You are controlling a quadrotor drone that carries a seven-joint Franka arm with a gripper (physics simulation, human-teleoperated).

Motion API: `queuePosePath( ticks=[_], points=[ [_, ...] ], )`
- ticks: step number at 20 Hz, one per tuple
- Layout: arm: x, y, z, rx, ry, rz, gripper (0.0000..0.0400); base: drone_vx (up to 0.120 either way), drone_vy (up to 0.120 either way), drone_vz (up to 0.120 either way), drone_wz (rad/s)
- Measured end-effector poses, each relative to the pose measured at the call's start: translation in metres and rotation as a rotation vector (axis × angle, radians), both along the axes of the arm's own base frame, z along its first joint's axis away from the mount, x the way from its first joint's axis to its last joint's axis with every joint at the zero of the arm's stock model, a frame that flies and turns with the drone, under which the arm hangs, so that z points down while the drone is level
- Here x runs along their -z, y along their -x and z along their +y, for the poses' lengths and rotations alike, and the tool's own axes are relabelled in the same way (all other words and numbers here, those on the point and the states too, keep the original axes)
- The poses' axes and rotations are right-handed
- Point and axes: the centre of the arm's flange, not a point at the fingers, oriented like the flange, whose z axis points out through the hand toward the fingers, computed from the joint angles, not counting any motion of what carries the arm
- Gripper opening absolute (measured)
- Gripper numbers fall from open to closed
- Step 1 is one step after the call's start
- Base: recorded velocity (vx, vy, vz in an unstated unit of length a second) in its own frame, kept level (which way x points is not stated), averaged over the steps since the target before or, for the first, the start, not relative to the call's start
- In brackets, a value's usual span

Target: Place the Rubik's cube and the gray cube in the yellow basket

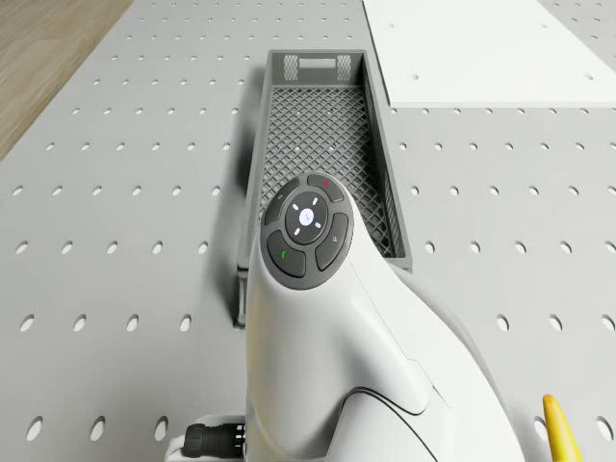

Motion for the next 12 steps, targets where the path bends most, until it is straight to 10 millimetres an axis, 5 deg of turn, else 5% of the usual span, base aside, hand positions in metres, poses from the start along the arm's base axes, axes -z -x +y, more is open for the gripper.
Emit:
queuePosePath(
  ticks=[9, 12],
  points=[
    [0.0000, 0.0000, 0.0000, 0.000, 0.000, 0.000, 0.0250, 0.000, 0.120, 0.000, 0.000],
    [0.0000, 0.0000, 0.0000, 0.000, 0.000, 0.000, 0.0250, 0.000, 0.120, 0.093, 0.000]
  ],
)
